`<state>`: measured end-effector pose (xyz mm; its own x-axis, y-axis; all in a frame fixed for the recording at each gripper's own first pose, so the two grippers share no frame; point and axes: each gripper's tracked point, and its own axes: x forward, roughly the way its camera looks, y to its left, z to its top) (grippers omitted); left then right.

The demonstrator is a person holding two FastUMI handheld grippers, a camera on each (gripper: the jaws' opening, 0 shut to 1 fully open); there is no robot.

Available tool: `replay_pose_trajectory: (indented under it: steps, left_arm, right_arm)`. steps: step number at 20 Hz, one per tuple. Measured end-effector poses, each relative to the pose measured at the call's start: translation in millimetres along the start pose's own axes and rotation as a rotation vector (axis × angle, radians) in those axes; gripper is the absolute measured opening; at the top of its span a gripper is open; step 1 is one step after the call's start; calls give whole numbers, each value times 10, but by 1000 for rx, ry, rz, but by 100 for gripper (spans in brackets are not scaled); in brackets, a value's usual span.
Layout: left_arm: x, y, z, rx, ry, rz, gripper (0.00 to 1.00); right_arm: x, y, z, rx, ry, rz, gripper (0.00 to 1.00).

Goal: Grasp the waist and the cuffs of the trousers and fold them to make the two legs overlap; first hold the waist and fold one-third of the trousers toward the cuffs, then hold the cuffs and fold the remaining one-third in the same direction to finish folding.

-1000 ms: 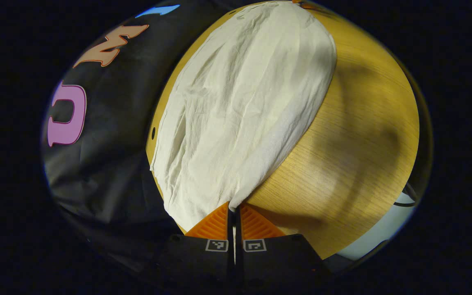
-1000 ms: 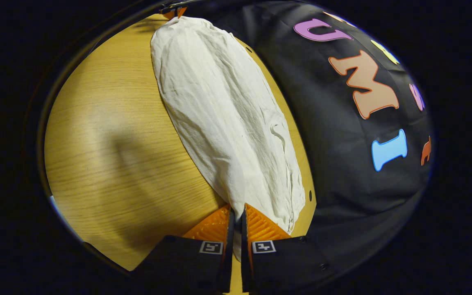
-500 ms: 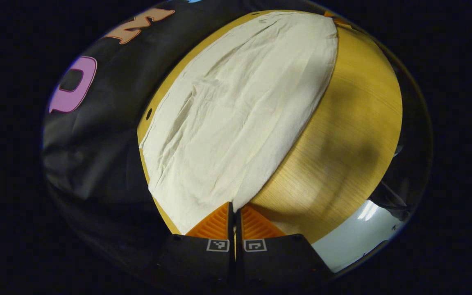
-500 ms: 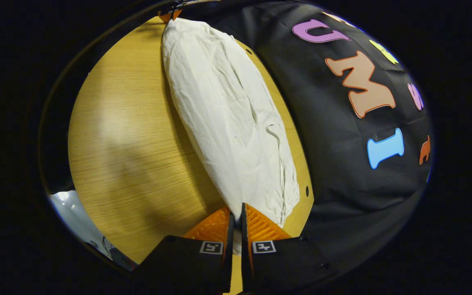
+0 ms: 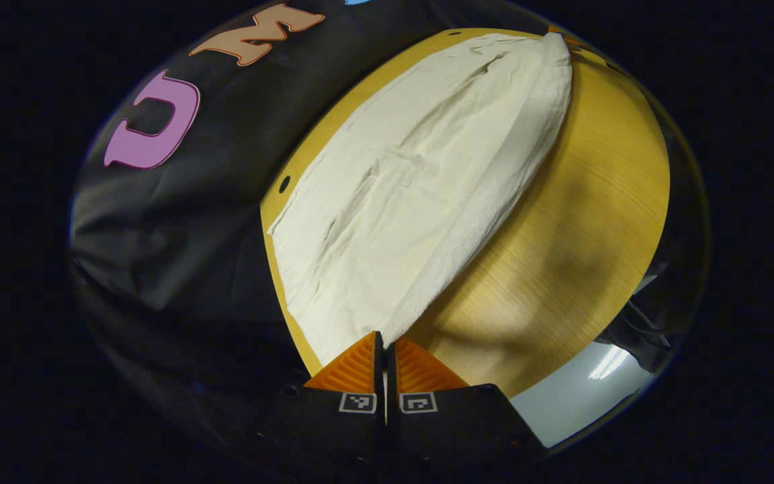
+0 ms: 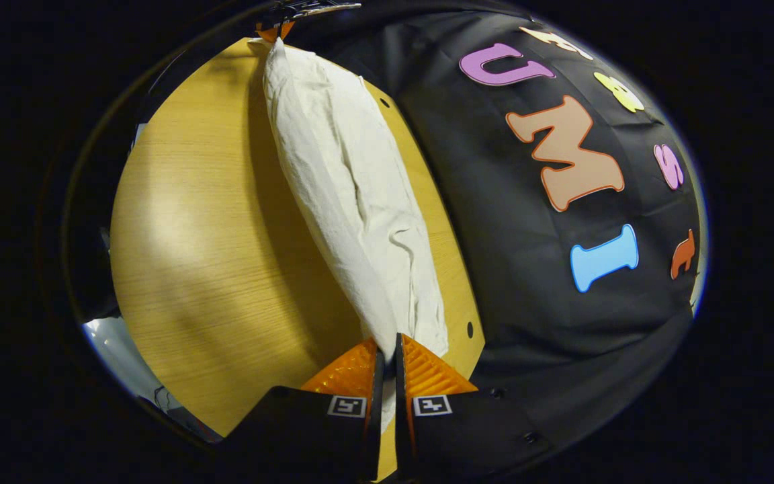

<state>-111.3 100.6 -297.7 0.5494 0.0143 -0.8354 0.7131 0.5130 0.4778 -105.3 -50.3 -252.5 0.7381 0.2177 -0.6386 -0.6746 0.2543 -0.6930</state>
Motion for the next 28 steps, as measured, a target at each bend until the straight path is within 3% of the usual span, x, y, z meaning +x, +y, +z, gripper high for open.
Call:
replay_pose_trajectory:
  steps: [11,15,18,24,28]
  left_arm:
    - [-94,939,672,-28,-39,195,0]
    - [121,1290,933,-88,-89,199,0]
    - [344,1553,1139,-63,-122,203,0]
    - [782,1882,1459,-6,-161,192,0]
    - [1092,2004,1635,-57,-199,184,0]
  right_arm:
    - [458,-826,309,-34,-143,-79,11]
    - [752,-1049,401,-10,-116,-111,11]
    - [934,-1158,469,-28,-84,-119,11]
    - [1386,-1348,556,-68,-53,-99,11]
    - [1837,-1408,519,-47,-18,-65,11]
